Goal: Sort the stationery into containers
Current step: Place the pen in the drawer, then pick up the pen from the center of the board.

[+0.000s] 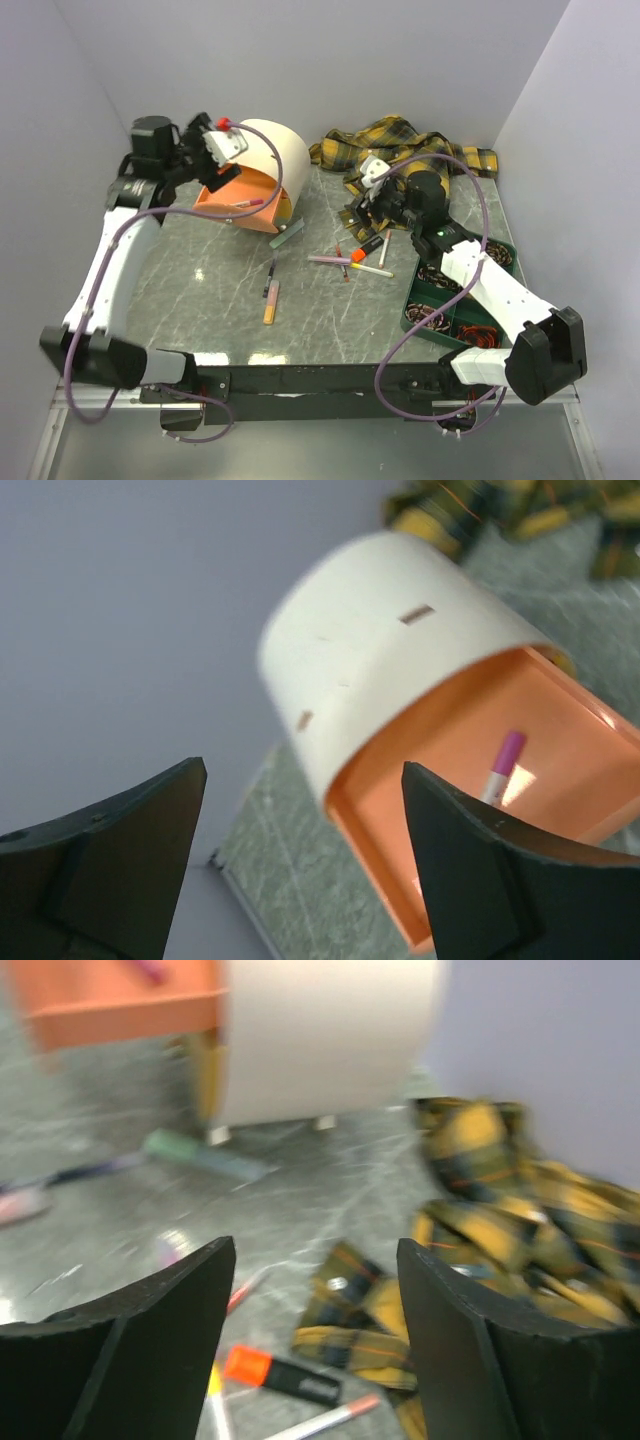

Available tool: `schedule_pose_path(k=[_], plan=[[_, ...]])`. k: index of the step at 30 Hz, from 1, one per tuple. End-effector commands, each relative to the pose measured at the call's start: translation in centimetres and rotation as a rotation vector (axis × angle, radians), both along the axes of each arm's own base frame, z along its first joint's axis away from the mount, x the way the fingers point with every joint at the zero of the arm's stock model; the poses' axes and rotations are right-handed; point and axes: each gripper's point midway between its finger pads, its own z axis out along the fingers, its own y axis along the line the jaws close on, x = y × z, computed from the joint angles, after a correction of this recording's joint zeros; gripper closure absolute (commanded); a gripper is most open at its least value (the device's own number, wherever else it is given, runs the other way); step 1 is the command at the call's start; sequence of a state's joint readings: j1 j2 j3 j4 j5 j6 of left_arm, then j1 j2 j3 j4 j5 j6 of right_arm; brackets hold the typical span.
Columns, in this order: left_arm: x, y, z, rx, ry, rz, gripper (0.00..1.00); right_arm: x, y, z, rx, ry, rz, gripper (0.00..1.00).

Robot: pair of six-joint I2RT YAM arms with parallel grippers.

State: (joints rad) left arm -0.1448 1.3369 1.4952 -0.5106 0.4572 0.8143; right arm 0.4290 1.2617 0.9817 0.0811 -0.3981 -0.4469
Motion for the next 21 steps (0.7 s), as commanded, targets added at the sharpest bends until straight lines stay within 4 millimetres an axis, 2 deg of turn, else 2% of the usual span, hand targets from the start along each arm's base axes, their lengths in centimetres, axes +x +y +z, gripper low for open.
schedule_pose_path(k=[1, 3, 4, 6, 7, 8, 9, 10, 11, 12, 13, 14, 18, 21], plan=[[-4.0, 2.5, 8.5, -0.112, -0.24, 0.143, 0.13, -3.6, 2.4, -0.4, -0.027, 0.062, 0.257, 0.25], [-5.2, 4.2, 7.3, -0.165, -0.201, 0.254, 0.09, -5.3, 3.5, -2.1, -0.066, 0.108, 0.385, 0.24], [-5.3, 4.8, 5.5, -0.19, -0.152, 0.303, 0.06, -5.9, 3.8, -2.9, -0.092, 0.117, 0.433, 0.24], [-6.5, 6.1, 4.0, -0.334, -0.057, 0.418, 0.03, -7.0, 4.1, -5.5, -0.202, 0.144, 0.529, 0.27], [-7.1, 7.1, 2.4, -0.381, -0.008, 0.466, 0.02, -6.7, 4.3, -5.5, -0.235, 0.138, 0.543, 0.28], [-7.7, 7.2, 1.3, -0.478, 0.061, 0.501, 0.02, -7.4, 3.6, -7.1, -0.3, 0.189, 0.577, 0.31], [-8.1, 7.1, 0.3, -0.525, 0.106, 0.496, 0.01, -7.2, 3.5, -9.2, -0.343, 0.259, 0.598, 0.33], [-8.8, 8.4, -1.2, -0.567, 0.132, 0.549, 0.0, -6.6, 3.6, -8.8, -0.375, 0.261, 0.612, 0.34], [-9.1, 8.6, -2.0, -0.634, 0.171, 0.574, 0.0, -7.5, 2.8, -10.2, -0.426, 0.341, 0.644, 0.35], [-9.4, 8.8, -2.5, -0.666, 0.19, 0.586, 0.0, -7.3, 2.6, -12.5, -0.463, 0.431, 0.655, 0.37], [-9.9, 9.8, -3.4, -0.684, 0.196, 0.622, 0.0, -7.1, 2.5, -12.4, -0.481, 0.474, 0.659, 0.37], [-10.2, 10.0, -3.6, -0.753, 0.222, 0.649, 0.0, -6.8, 2.5, -13.8, -0.494, 0.516, 0.666, 0.37], [-11.1, 11.8, -3.4, -0.805, 0.202, 0.714, 0.01, -5.6, 3.2, -15.2, -0.513, 0.485, 0.643, 0.32], [-11.3, 12.7, -2.5, -0.805, 0.173, 0.74, 0.01, -5.2, 3.8, -17.1, -0.532, 0.476, 0.621, 0.31]])
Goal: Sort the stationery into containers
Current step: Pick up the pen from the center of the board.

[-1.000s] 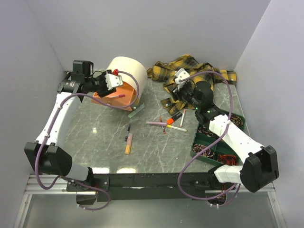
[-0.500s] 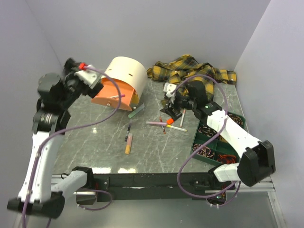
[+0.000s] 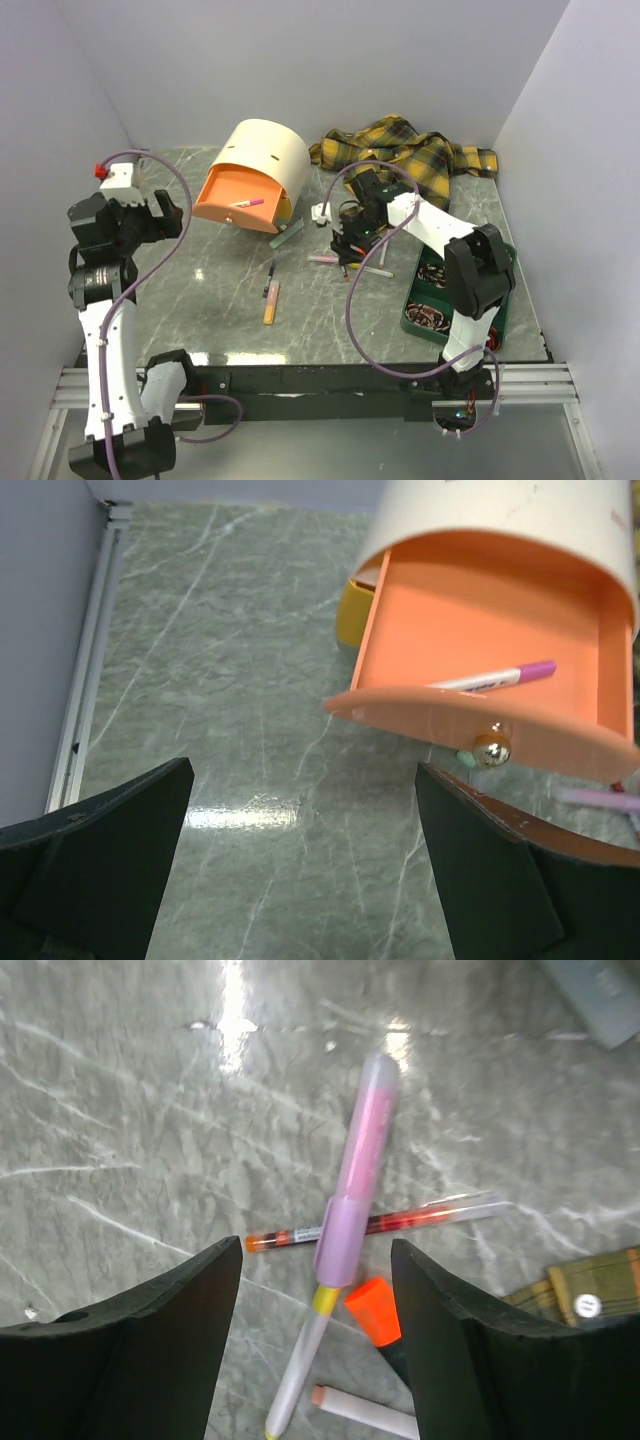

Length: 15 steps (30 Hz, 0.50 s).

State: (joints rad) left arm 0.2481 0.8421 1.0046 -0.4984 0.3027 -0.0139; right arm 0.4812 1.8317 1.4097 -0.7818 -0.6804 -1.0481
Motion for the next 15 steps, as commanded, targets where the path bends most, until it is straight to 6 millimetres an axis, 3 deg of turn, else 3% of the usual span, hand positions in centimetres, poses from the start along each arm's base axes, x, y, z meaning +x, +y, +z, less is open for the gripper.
schedule_pose_path(k=[1, 4, 12, 15], plan=[[-0.9, 0.0, 4.7, -0.051, -0.122, 0.027, 0.01, -0.1, 0.5, -0.8, -0.024, -0.052, 0.023, 0.31], [-0.8, 0.2, 5.3, -0.05, -0.128, 0.028, 0.01, 0.2, 0.7, -2.5, -0.066, -0.07, -0.011, 0.31], [-0.4, 0.5, 5.7, -0.089, -0.137, 0.03, 0.01, 2.6, 1.6, -3.2, -0.114, -0.128, -0.108, 0.32], [-0.3, 0.8, 6.1, -0.1, -0.148, 0.037, 0.01, 2.6, 1.6, -4.1, -0.151, -0.129, -0.119, 0.34]])
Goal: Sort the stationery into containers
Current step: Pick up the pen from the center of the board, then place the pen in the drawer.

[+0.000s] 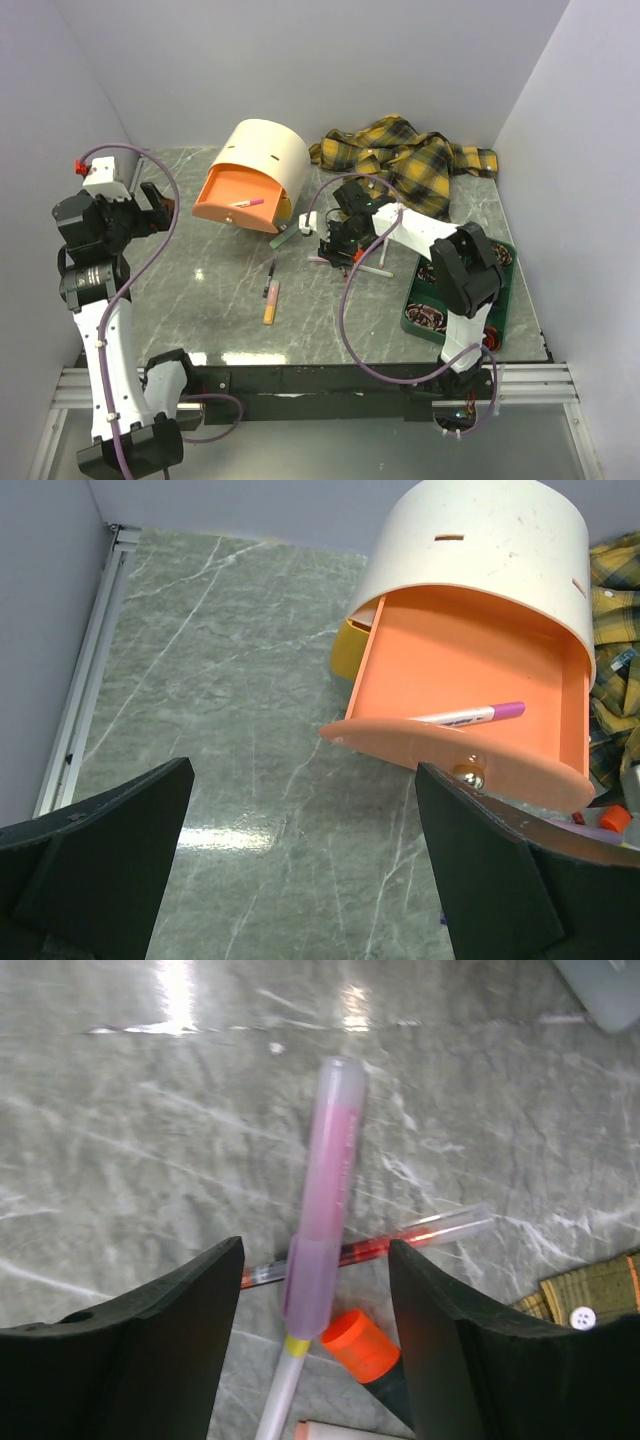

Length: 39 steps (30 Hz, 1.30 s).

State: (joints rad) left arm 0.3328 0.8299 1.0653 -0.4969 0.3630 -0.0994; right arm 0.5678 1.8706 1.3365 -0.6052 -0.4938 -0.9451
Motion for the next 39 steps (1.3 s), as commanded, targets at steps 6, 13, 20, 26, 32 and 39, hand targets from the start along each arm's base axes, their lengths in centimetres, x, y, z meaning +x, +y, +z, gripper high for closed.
schedule_pose_path(k=[6, 13, 20, 26, 32, 39], plan=[[0.6, 0.5, 2.9, -0.036, -0.082, 0.004, 0.0, 1.4, -0.4, -2.0, -0.109, -0.059, -0.058, 0.38], [1.2, 0.3, 2.7, -0.052, -0.08, -0.019, 0.0, 1.4, 0.0, 0.2, -0.074, -0.076, -0.079, 0.76], [1.9, -0.2, 2.2, -0.053, -0.104, -0.065, 0.0, 0.1, -0.3, 9.6, 0.062, -0.221, -0.03, 1.0], [2.3, -0.1, 1.3, -0.073, -0.1, -0.066, 0.01, -0.8, -0.6, 18.2, 0.202, -0.366, 0.0, 1.0], [2.6, -0.2, 1.1, -0.085, -0.098, -0.073, 0.01, 1.1, 2.6, 25.8, 0.446, -0.45, -0.073, 1.0], [2.1, -0.2, 0.7, -0.11, -0.097, -0.045, 0.0, 4.3, 7.4, 29.9, 0.594, -0.385, -0.111, 1.0]])
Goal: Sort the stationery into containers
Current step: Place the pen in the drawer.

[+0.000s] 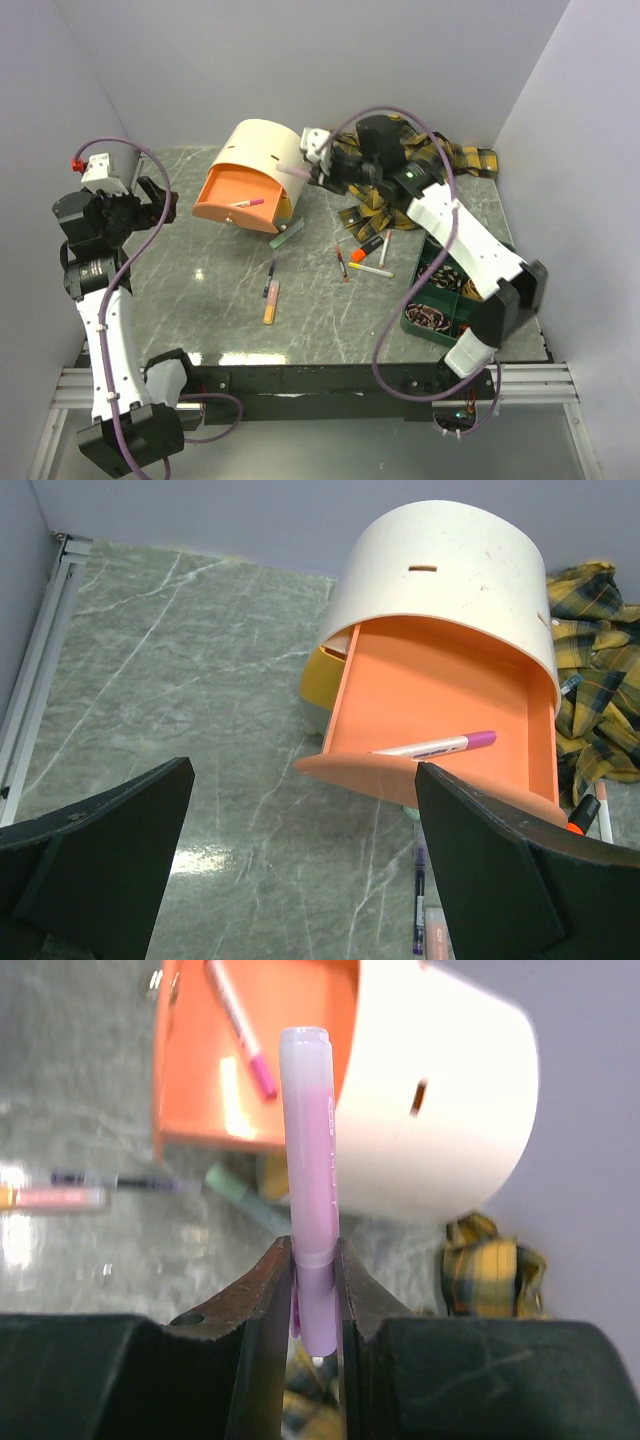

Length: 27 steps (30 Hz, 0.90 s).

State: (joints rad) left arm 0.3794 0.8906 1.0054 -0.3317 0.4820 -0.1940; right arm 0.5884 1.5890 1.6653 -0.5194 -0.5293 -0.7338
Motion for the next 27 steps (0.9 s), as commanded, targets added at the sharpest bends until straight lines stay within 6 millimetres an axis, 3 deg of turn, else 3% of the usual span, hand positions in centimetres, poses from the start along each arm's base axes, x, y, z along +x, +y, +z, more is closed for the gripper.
schedule_pose_path(k=[1, 6, 15, 21, 22, 25, 27], plan=[[-0.4, -0.1, 1.2, -0.006, -0.052, 0.009, 0.0, 1.6, 3.5, 3.2, 0.147, 0.044, 0.017, 1.0], [-0.9, 0.2, 0.9, 0.008, -0.045, 0.037, 0.01, 1.6, 6.3, 3.9, 0.192, 0.053, 0.06, 1.0], [-1.6, 0.1, 0.6, 0.007, -0.05, 0.05, 0.0, 0.3, 11.3, 1.9, 0.188, 0.098, 0.139, 1.0], [-1.7, 0.0, 0.4, 0.006, -0.044, 0.047, 0.01, 1.4, 13.0, 0.1, 0.181, 0.123, 0.127, 0.99], [-1.7, 0.0, 0.4, 0.008, -0.046, 0.044, 0.0, 1.8, 13.1, -0.4, 0.179, 0.124, 0.121, 0.97], [-1.6, -0.1, 0.7, 0.005, -0.052, 0.035, 0.01, 2.5, 13.3, -0.9, 0.177, 0.124, 0.098, 0.78], [-1.5, -0.2, 0.9, 0.001, -0.059, 0.03, 0.01, 2.7, 13.2, -1.0, 0.18, 0.125, 0.083, 0.61]])
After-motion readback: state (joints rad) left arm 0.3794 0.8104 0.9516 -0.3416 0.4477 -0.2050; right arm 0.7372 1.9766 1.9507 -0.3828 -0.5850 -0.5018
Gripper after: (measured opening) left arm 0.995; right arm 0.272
